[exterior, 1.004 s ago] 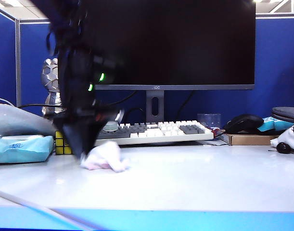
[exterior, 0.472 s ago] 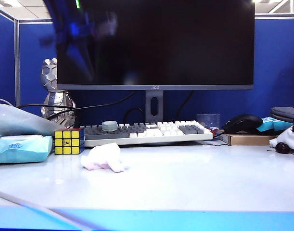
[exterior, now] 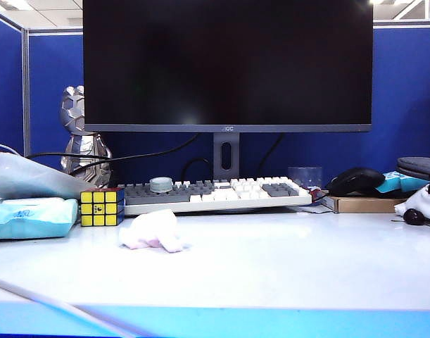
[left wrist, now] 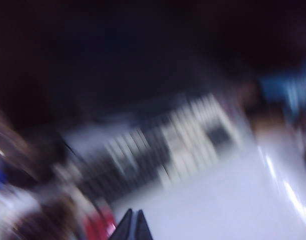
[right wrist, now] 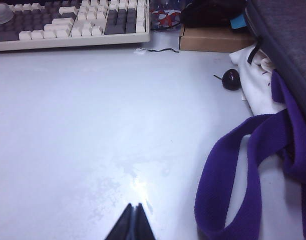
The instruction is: Use the wet wipes on the table to wipe the cherry juice off the table, then put the wipes back on the table.
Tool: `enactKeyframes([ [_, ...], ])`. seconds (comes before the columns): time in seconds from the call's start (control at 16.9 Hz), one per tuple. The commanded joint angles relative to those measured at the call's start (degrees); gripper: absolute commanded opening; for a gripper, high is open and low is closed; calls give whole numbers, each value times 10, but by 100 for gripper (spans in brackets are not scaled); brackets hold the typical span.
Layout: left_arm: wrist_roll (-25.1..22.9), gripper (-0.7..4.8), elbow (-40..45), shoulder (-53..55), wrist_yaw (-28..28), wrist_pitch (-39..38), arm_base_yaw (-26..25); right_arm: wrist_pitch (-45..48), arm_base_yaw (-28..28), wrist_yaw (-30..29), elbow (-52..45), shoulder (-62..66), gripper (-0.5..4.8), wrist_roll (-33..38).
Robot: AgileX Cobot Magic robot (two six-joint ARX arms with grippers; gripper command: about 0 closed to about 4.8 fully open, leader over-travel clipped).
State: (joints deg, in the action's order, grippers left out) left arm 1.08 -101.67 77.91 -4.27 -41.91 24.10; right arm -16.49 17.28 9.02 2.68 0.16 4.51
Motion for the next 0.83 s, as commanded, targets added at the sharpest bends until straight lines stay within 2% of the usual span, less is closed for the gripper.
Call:
enactKeyframes([
  [0.06,2,-6,47,-70,-17,103,-21,2,0,0,0,0,-4,2],
  [0.24,8,-6,188,-166,-7,246,-58,2,0,0,0,0,-4,2],
  [0.47,-26,-6,374,-255,-24,299,-58,2,0,0,0,0,-4,2],
  [0.53,-26,-6,466,-290,-26,354,-58,2,0,0,0,0,-4,2],
  [0.83,-26,-6,662,-378,-32,509,-59,2,0,0,0,0,-4,2],
])
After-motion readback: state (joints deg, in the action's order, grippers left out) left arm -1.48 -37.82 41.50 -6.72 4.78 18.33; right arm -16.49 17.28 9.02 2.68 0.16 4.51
